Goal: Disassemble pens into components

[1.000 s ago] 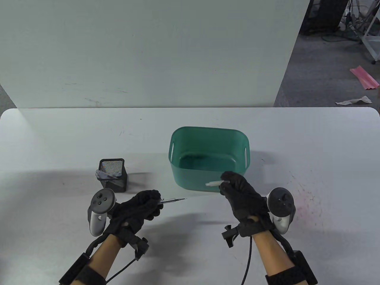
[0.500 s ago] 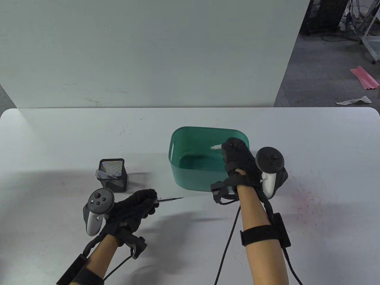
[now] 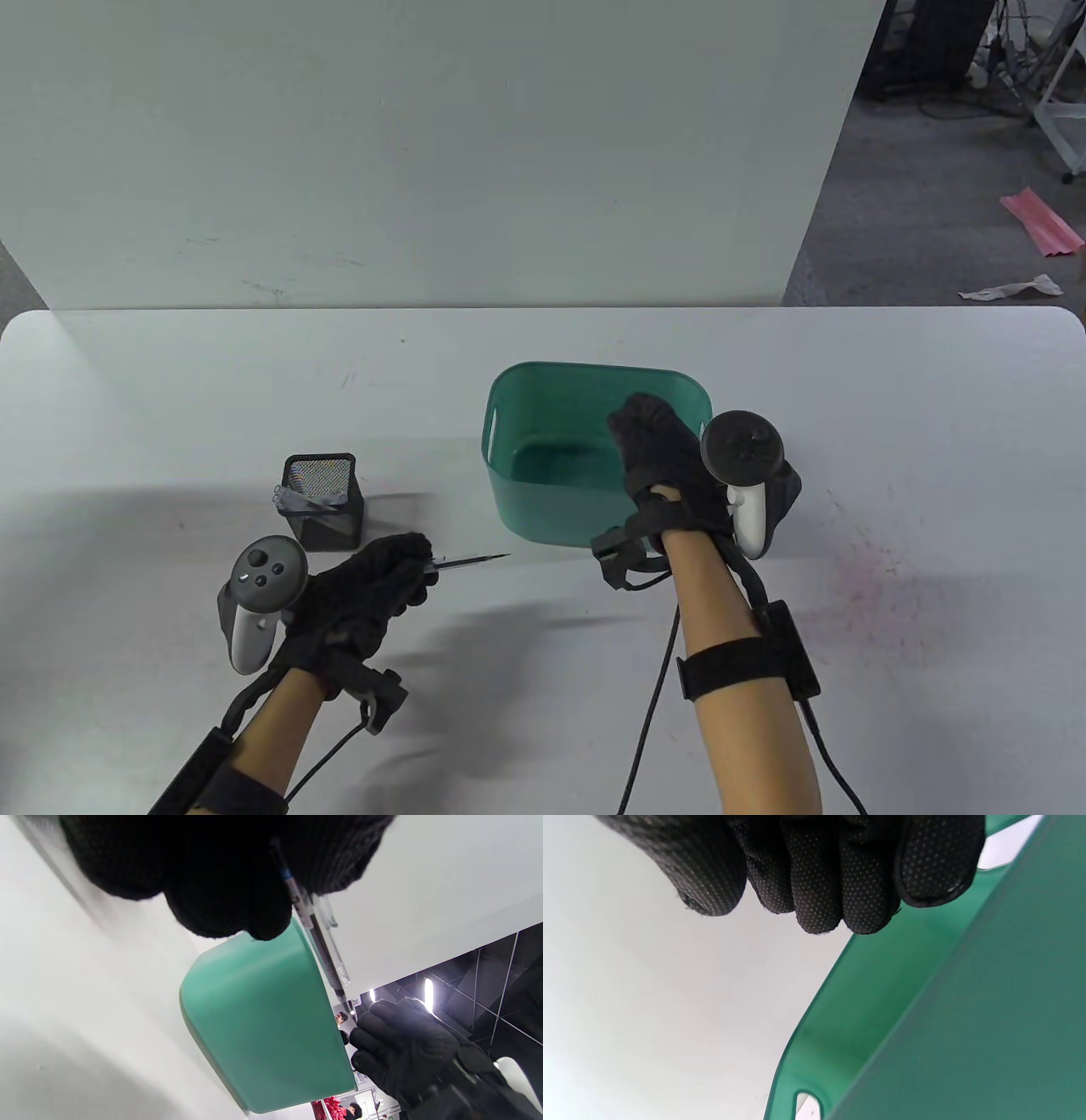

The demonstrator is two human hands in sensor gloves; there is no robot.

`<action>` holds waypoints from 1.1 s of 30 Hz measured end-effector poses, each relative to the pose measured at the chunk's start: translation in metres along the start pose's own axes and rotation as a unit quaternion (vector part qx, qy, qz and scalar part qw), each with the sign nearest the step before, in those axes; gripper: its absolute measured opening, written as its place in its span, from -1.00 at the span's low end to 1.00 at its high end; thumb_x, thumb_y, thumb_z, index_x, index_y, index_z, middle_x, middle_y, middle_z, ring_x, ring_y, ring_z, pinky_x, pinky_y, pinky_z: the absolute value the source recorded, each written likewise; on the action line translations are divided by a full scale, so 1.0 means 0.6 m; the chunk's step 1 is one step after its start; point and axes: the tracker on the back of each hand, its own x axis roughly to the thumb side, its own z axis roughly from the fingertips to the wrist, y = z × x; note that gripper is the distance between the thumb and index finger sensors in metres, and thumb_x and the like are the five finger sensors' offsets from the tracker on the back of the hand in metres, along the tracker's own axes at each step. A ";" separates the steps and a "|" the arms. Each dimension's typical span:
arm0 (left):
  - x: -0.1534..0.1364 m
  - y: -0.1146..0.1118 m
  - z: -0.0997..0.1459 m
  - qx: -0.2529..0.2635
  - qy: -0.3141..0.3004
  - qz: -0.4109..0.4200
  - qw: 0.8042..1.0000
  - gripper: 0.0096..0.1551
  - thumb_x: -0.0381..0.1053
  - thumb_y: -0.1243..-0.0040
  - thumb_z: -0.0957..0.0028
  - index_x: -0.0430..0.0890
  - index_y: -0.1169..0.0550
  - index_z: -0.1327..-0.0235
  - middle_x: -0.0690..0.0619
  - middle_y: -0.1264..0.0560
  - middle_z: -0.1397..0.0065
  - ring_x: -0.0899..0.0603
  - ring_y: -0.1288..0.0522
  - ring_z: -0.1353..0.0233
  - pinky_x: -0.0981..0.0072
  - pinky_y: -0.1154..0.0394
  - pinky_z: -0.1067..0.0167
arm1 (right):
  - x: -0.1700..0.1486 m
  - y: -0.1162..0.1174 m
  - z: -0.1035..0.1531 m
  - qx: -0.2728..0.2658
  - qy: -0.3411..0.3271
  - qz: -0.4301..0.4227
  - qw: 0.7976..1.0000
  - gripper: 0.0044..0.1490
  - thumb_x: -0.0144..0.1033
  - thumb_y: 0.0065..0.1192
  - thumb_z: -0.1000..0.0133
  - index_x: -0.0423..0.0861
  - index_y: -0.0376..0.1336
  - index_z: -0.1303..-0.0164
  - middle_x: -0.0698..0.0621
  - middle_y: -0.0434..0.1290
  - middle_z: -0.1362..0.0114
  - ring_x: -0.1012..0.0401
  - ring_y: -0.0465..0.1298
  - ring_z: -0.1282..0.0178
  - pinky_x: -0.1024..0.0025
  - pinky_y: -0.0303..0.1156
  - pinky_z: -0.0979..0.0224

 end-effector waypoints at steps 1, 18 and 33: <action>0.000 0.000 0.000 0.000 0.000 0.001 1.000 -0.56 0.06 -0.26 -0.13 0.09 -0.54 -0.28 -0.04 -0.68 -0.27 -0.15 -0.73 -0.11 -0.17 -0.61 -0.11 | 0.001 -0.001 0.005 0.008 -0.012 0.009 1.000 -0.36 -0.05 0.22 -0.32 -0.12 0.21 -0.52 -0.20 0.39 -0.45 -0.16 0.42 -0.41 -0.18 0.38 -0.38; 0.003 -0.029 0.000 -0.034 -0.016 -0.010 0.999 -0.56 0.09 -0.30 -0.11 0.10 -0.55 -0.26 -0.02 -0.69 -0.26 -0.14 -0.74 -0.09 -0.15 -0.62 -0.10 | -0.064 0.047 0.144 0.129 -0.212 0.106 0.963 -0.32 0.00 0.23 -0.30 -0.12 0.20 -0.54 -0.22 0.36 -0.51 -0.19 0.38 -0.48 -0.24 0.34 -0.43; 0.001 -0.055 0.001 -0.063 -0.015 0.000 0.998 -0.56 0.09 -0.29 -0.12 0.10 -0.54 -0.26 0.00 -0.68 -0.29 -0.15 -0.73 -0.16 -0.16 -0.61 -0.12 | -0.072 0.093 0.167 0.169 -0.240 0.138 0.946 -0.22 0.03 0.27 -0.27 -0.08 0.12 -0.61 -0.21 0.29 -0.60 -0.18 0.35 -0.53 -0.23 0.30 -0.49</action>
